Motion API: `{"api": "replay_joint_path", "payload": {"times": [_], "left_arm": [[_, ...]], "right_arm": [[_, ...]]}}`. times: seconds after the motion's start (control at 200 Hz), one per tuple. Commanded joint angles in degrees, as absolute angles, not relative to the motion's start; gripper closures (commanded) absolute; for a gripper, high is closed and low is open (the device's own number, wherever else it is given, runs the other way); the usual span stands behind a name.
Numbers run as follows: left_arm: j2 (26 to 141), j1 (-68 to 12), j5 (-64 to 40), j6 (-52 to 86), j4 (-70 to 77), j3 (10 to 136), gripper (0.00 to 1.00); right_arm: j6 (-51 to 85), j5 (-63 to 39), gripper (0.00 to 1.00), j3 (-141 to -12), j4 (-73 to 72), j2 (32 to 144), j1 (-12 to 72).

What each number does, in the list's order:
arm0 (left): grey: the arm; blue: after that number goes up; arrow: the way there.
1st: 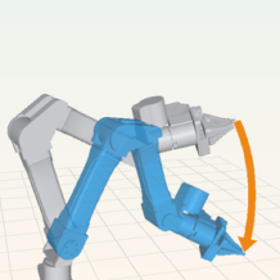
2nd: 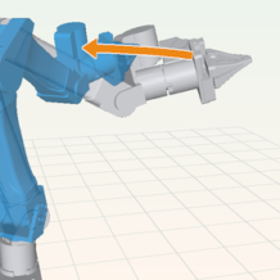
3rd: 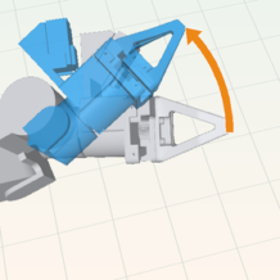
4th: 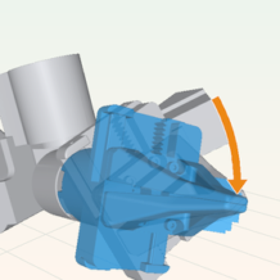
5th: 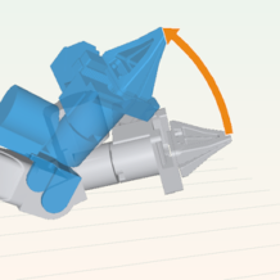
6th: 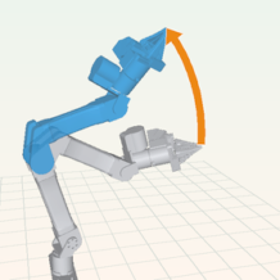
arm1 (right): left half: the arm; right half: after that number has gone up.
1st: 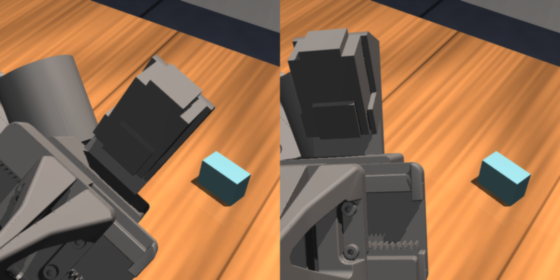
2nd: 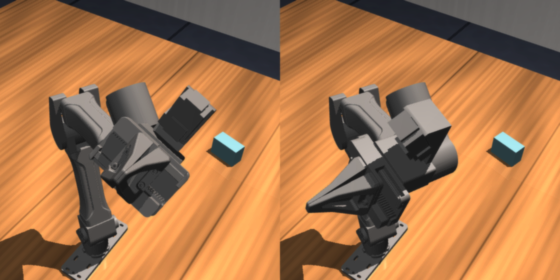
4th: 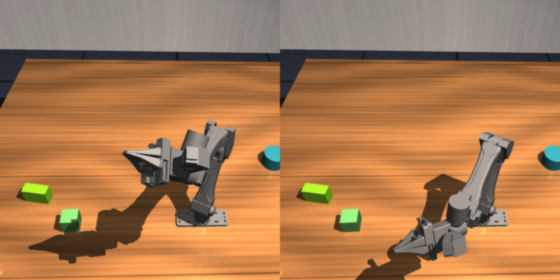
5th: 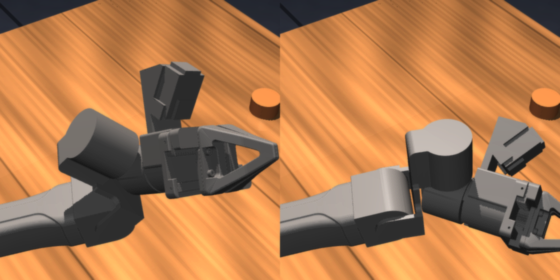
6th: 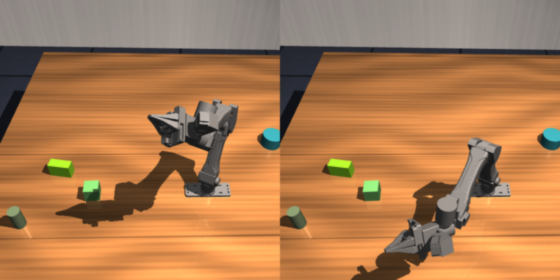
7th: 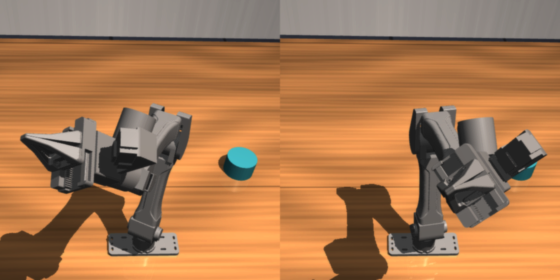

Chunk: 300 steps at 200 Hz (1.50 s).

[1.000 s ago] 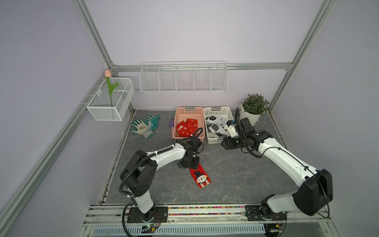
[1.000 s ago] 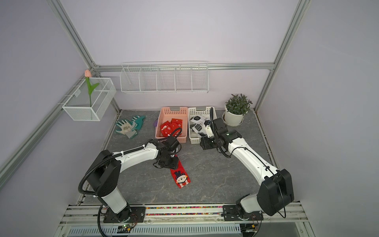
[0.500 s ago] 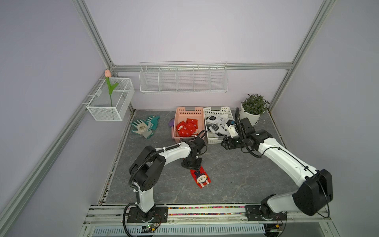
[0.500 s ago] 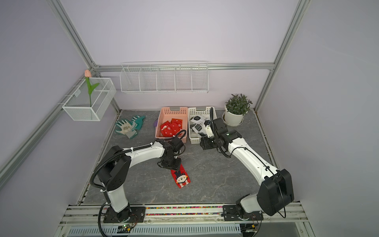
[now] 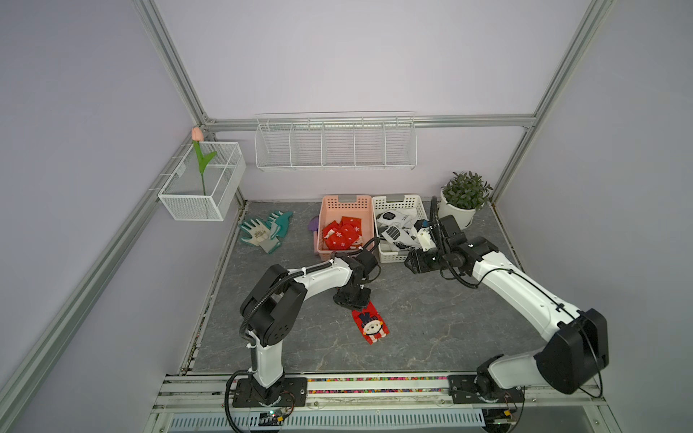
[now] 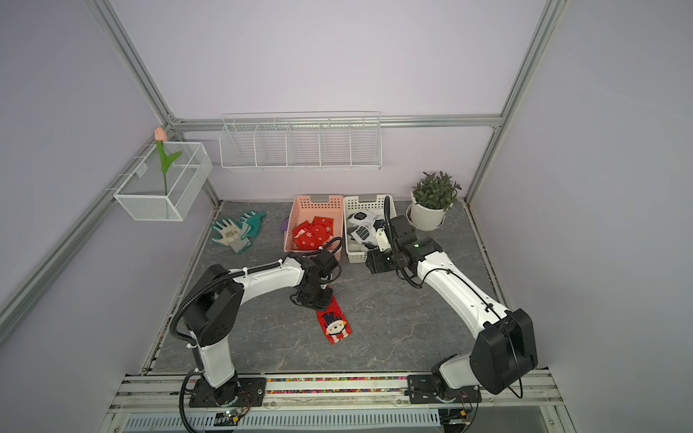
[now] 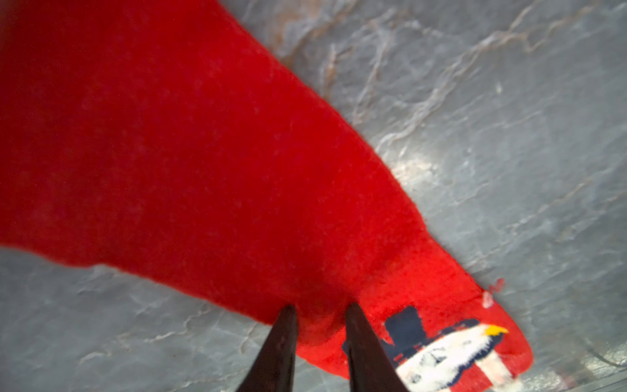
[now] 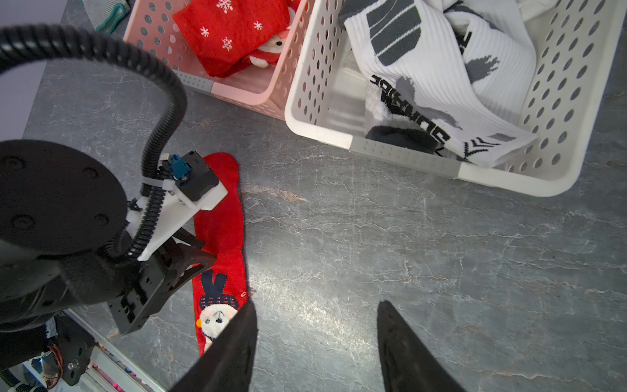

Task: Sort the socks into the basket by color
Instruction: Pick up the sock at the center of the board.

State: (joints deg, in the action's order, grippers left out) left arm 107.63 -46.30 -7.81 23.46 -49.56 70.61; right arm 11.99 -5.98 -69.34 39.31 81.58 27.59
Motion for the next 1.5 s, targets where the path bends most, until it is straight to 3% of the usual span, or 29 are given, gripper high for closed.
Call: {"api": "replay_joint_path", "payload": {"times": [0.0, 0.215, 0.595, 1.494], "left_arm": [[109.6, -46.8, -8.2, 23.6, -49.8, 70.8, 0.75], [109.6, -46.7, -8.0, 23.7, -50.2, 70.8, 0.76], [108.4, -46.8, -7.5, 24.2, -51.1, 71.6, 0.92], [96.4, -46.7, -1.1, 25.5, -60.9, 80.0, 0.92]], "right_arm": [[11.6, -5.8, 0.41, -69.8, 39.9, 81.5, 27.9], [11.5, -5.7, 0.41, -70.0, 39.9, 81.5, 27.9], [11.6, -5.9, 0.41, -70.3, 39.9, 81.9, 27.9], [11.7, -6.2, 0.41, -69.0, 39.3, 81.2, 27.9]]}}
